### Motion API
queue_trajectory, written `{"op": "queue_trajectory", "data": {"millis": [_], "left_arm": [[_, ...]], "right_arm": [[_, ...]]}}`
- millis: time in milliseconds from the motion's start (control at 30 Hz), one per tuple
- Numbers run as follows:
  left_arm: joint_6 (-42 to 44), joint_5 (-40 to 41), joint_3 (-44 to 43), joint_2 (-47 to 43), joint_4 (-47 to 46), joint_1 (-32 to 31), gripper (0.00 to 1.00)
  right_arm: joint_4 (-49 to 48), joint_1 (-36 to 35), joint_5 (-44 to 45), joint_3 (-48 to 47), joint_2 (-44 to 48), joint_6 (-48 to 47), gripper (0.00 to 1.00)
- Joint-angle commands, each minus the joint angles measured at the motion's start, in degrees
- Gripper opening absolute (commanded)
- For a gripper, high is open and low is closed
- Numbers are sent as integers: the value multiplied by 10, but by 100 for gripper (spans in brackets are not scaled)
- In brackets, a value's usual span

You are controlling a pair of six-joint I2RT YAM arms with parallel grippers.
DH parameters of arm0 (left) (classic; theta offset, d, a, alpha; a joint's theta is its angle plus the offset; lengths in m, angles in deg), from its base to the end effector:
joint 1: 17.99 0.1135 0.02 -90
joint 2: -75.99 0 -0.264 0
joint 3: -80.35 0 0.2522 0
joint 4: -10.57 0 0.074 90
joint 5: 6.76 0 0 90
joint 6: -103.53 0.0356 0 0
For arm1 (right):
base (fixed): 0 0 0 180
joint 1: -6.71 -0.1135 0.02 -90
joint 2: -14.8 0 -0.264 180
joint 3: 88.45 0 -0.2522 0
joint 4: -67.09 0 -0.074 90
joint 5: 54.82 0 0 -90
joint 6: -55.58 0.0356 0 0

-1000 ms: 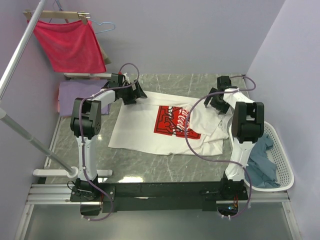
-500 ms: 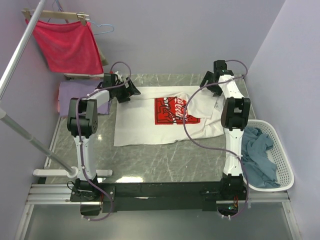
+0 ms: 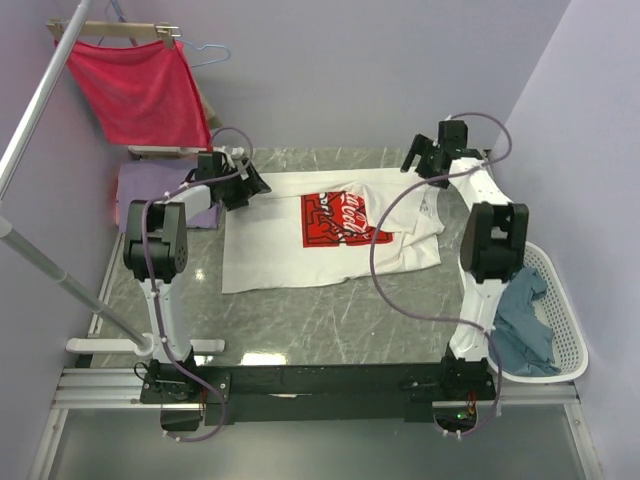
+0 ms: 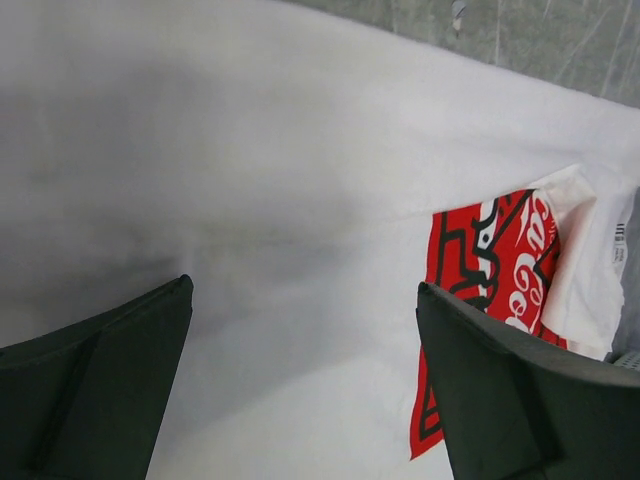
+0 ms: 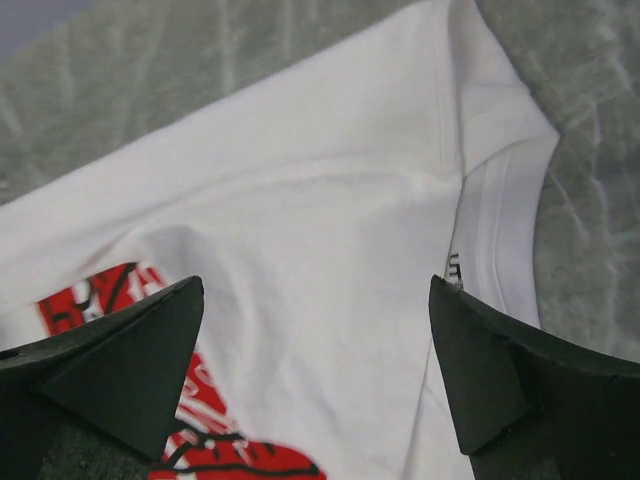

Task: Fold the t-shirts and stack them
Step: Fold the flattened tshirt in 1/3 of the way, then grap the side of the flattened tshirt closest away from the robot with both arms

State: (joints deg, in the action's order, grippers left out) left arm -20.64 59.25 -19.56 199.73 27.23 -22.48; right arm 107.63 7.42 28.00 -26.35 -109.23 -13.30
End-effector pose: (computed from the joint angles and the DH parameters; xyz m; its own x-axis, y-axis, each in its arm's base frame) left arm 0.4757 -0.0519 0.1620 -0.7489 -0.4559 -0.4810 -0.0493 0.7621 -0.6456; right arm 0.4935 -0.0017 0.2258 -0.7050 0.3663 -0.6073 0.1936 0.9232 0.3321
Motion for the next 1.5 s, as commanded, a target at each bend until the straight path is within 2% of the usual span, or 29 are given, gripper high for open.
{"op": "queue_trajectory", "data": {"millis": [0, 133, 167, 233, 400, 533, 667, 800, 1000, 1100, 1300, 1400, 1467], "left_arm": [[3, 67, 54, -96, 5, -23, 99], [16, 111, 95, -164, 37, -70, 100], [18, 109, 108, -175, 38, -78, 99], [15, 97, 144, -199, 36, -92, 99], [1, 76, 235, -241, 3, -114, 99], [1, 79, 264, -243, 4, -124, 100], [2, 83, 282, -244, -2, -126, 100], [9, 87, 279, -233, 6, -126, 99], [10, 90, 283, -227, 5, -126, 100], [10, 90, 285, -222, 4, -126, 99], [13, 87, 281, -211, 10, -126, 100], [14, 85, 280, -207, 11, -126, 99], [15, 83, 280, -205, 11, -126, 99]], "right_arm": [[-68, -4, 23, 64, 155, -3, 100], [-13, -4, 30, 159, 207, 17, 98], [6, -28, 53, 175, 221, 16, 97], [21, -44, 63, 218, 236, 7, 91], [58, -119, 158, 291, 281, 3, 84], [64, -159, 229, 347, 304, 26, 78], [86, -177, 270, 358, 297, 48, 71], [99, -196, 290, 351, 282, 59, 69], [86, -203, 269, 347, 259, 59, 62], [83, -203, 269, 347, 249, 63, 53], [80, -204, 268, 343, 223, 64, 50], [69, -203, 263, 348, 216, 63, 40], [64, -202, 266, 348, 209, 63, 24]]}}
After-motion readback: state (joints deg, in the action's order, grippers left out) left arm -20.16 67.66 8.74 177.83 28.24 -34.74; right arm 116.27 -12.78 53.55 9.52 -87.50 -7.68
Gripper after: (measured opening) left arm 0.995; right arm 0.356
